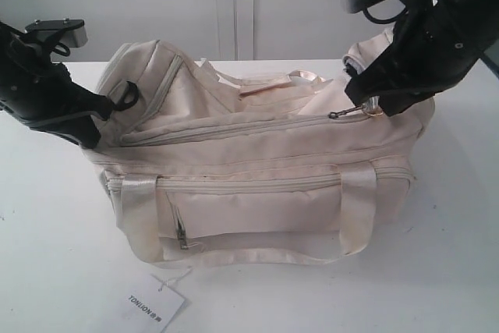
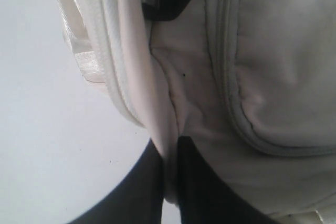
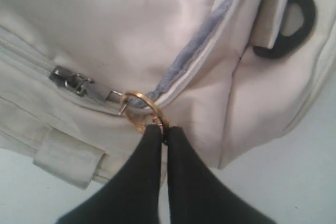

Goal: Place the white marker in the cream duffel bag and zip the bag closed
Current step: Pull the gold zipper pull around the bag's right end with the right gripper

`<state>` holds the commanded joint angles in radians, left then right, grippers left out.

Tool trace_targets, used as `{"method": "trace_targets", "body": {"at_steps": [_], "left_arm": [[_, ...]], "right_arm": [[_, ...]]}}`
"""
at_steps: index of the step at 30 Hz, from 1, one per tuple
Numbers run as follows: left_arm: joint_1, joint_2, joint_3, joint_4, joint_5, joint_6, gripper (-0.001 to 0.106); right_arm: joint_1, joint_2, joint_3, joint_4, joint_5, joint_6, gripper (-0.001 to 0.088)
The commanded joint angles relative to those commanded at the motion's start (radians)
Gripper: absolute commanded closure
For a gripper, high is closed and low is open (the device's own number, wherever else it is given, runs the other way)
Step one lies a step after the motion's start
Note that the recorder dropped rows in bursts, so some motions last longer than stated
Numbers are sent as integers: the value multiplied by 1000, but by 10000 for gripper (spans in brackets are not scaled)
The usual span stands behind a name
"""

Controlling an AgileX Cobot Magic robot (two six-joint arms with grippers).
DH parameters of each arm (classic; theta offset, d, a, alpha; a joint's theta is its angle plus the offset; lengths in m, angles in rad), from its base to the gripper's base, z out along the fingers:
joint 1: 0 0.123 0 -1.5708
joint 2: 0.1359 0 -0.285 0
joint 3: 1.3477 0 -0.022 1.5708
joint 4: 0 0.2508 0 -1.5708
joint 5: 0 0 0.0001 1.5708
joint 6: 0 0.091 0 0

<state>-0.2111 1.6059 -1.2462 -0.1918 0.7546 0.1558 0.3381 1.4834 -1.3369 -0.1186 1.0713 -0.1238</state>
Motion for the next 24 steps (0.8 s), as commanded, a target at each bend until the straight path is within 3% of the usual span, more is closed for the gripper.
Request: {"method": "trace_targets", "body": {"at_steps": [8,15,24], "left_arm": [[0,0,0,0,0,0,1053],[0,0,0,0,2,0,1053],[0,0,0,0,6,0,1053]], "right_arm": [[0,-33,0,-166,-14,110,868],[0,-51,0,-217,-30,135,868],[0,-51,0,-354,-48,282,868]]}}
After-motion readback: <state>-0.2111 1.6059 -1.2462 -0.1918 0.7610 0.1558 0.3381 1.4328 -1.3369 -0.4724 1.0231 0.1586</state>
